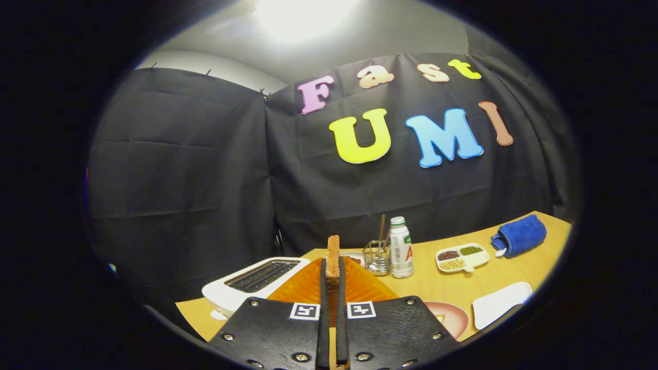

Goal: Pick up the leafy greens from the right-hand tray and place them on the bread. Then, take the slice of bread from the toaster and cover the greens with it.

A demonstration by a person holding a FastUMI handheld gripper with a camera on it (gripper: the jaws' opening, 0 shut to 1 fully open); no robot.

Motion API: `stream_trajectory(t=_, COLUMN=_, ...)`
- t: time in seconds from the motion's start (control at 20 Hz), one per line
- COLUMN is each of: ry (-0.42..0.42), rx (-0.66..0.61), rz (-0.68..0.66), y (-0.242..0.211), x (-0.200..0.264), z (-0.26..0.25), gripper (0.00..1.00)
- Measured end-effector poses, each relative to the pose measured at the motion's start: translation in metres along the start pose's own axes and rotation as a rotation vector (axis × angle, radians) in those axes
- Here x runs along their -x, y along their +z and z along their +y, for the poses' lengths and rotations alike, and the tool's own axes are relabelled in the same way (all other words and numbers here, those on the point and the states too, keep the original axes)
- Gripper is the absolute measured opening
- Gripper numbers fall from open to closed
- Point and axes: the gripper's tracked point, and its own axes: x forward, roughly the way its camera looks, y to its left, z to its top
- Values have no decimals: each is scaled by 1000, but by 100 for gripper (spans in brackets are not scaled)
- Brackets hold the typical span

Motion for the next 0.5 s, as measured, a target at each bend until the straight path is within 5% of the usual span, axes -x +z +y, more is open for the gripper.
stream_trajectory(t=0.5, ry=-99, rx=-76, rz=99, y=-62, x=16, z=-43, gripper=5)
